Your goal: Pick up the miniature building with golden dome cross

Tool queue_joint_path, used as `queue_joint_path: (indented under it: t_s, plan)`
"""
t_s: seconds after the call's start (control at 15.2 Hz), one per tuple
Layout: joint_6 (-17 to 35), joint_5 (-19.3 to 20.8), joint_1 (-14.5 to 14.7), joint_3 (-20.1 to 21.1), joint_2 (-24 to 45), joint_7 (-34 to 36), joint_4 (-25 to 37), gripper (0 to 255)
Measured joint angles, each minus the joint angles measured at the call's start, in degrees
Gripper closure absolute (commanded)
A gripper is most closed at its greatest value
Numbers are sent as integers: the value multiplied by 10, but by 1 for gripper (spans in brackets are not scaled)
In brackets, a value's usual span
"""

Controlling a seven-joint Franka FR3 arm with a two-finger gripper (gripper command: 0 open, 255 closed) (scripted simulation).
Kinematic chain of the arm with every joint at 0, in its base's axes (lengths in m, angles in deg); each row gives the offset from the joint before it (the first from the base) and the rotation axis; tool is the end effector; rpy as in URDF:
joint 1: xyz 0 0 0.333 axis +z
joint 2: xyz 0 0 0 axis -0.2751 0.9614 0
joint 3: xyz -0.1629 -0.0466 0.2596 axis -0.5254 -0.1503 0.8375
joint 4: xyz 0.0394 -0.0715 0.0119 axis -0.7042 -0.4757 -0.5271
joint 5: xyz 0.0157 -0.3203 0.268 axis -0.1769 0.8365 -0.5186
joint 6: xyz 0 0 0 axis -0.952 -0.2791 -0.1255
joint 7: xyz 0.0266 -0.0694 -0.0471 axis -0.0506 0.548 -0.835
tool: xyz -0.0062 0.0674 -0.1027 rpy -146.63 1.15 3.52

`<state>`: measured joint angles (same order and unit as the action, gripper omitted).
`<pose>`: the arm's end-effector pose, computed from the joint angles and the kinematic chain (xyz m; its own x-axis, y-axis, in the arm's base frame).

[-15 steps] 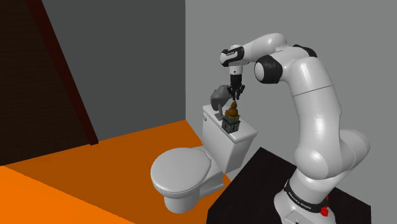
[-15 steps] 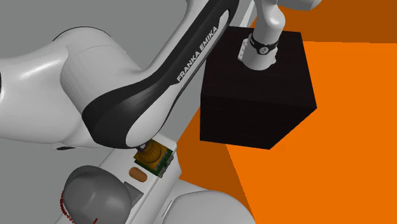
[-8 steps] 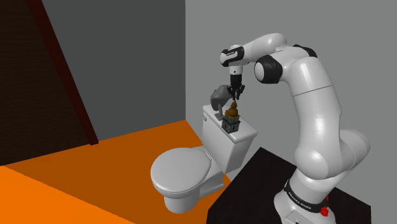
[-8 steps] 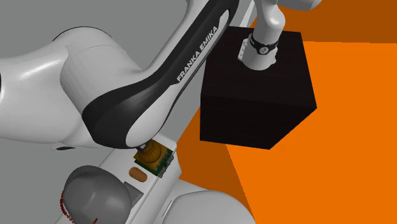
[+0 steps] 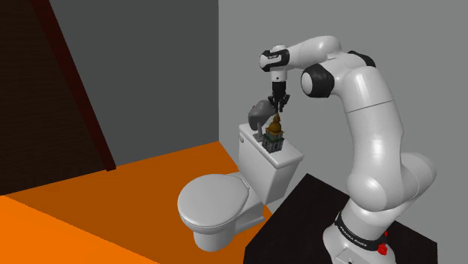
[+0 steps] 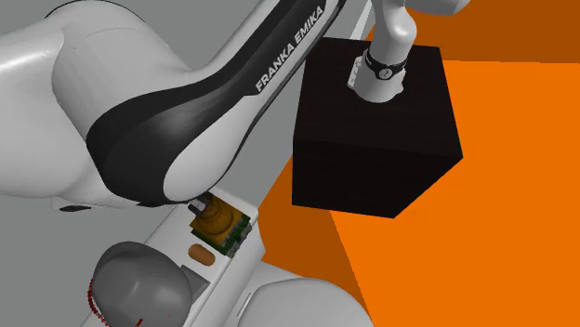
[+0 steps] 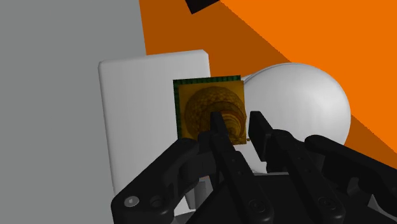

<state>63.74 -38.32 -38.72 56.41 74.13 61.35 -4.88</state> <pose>0.5931 -0.4186 0.3359 0.8568 -0.4242 -0.2933 -0.4454 -0.8953 -0.0061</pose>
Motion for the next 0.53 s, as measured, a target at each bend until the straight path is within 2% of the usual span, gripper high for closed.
queue_joint_path:
  t_s: [0.53]
  plan:
    - [-53, 3, -5, -2, -9, 0, 44, 255]
